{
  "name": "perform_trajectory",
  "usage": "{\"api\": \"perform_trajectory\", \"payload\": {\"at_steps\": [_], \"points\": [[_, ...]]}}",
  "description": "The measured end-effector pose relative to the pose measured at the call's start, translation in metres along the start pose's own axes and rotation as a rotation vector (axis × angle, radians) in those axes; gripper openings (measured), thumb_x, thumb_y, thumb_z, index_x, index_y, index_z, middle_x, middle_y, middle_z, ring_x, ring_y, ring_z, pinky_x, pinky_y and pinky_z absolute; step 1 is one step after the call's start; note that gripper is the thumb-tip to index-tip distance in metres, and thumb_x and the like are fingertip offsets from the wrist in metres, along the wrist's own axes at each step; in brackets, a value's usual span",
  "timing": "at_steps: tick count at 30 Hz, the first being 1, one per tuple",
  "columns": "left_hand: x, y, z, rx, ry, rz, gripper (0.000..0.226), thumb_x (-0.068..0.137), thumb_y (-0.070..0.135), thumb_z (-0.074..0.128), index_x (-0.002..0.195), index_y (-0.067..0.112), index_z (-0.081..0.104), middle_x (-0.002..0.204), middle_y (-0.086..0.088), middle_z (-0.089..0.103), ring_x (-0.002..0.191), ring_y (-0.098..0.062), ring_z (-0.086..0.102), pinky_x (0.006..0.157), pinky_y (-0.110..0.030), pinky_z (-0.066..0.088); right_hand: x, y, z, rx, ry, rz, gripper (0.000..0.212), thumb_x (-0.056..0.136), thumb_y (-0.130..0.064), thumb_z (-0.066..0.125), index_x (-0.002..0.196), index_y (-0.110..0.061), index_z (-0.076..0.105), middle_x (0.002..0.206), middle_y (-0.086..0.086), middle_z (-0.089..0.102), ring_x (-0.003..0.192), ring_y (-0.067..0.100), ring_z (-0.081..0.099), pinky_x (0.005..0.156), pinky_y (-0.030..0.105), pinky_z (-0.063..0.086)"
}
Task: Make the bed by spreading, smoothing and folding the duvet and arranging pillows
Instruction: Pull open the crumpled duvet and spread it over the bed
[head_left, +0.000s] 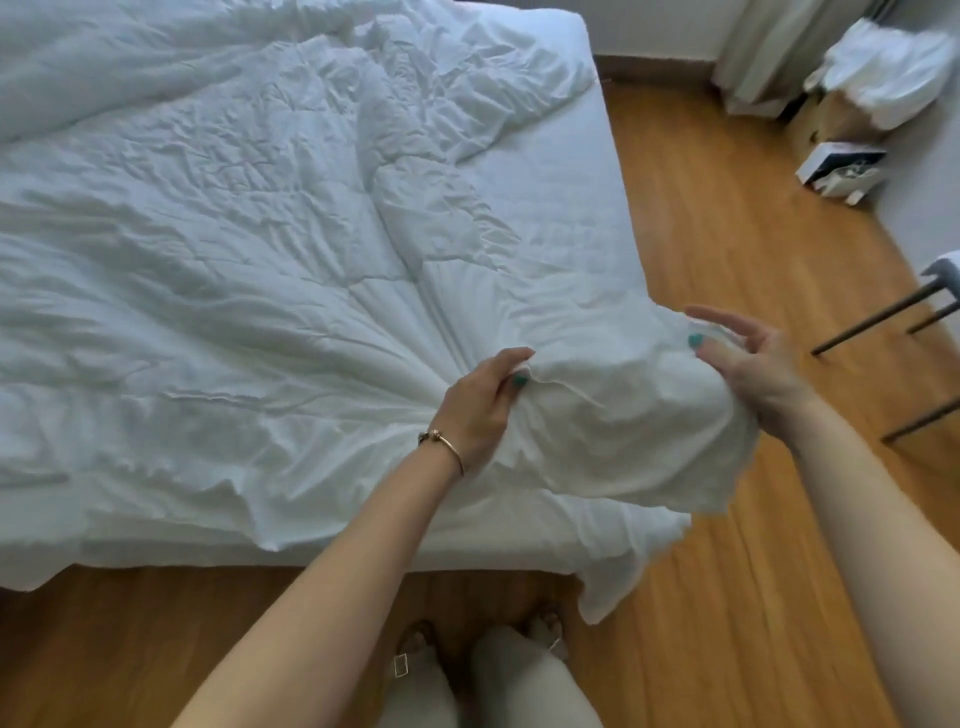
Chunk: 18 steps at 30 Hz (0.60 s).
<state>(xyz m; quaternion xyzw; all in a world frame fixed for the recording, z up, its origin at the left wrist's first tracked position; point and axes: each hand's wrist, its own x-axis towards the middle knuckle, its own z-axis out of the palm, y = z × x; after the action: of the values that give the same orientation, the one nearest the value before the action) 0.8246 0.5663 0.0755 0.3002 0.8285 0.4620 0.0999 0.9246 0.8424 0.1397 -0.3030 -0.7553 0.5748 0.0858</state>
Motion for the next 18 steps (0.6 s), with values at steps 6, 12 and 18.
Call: {"api": "perform_trajectory", "payload": {"at_steps": [6,12,18], "points": [[0.006,0.029,0.116,0.232,-0.269,-0.122,0.045,0.099,0.043,0.03,0.14,0.031,0.04,0.118,-0.009,0.054,0.103,-0.033,0.058,0.085,-0.044,0.047,0.017,0.056,-0.064,-0.383,0.064,0.042,0.029,0.083,-0.007,0.065,0.091,-0.031,0.077,0.111,0.013,0.067,0.087,-0.003,0.06,0.083,0.011,0.043],[-0.052,-0.034,0.234,0.452,-0.799,-0.665,0.063,0.096,0.054,0.032,0.15,0.041,0.004,0.161,0.002,-0.005,0.147,-0.028,0.001,0.114,-0.052,0.021,0.038,0.19,-0.074,-0.835,-0.396,0.41,0.067,0.085,-0.034,0.067,0.143,-0.046,0.035,0.131,0.013,0.034,0.119,0.034,0.049,0.1,0.033,0.038],[-0.078,-0.023,0.246,0.378,-0.673,-0.797,0.064,0.095,0.041,0.042,0.151,0.035,0.012,0.161,0.002,-0.005,0.147,-0.024,0.002,0.118,-0.042,0.016,0.042,0.218,-0.067,-0.8,-0.573,0.336,0.083,0.088,-0.01,0.046,0.149,-0.05,0.008,0.134,0.003,0.041,0.102,0.022,0.05,0.078,0.027,0.04]]}}
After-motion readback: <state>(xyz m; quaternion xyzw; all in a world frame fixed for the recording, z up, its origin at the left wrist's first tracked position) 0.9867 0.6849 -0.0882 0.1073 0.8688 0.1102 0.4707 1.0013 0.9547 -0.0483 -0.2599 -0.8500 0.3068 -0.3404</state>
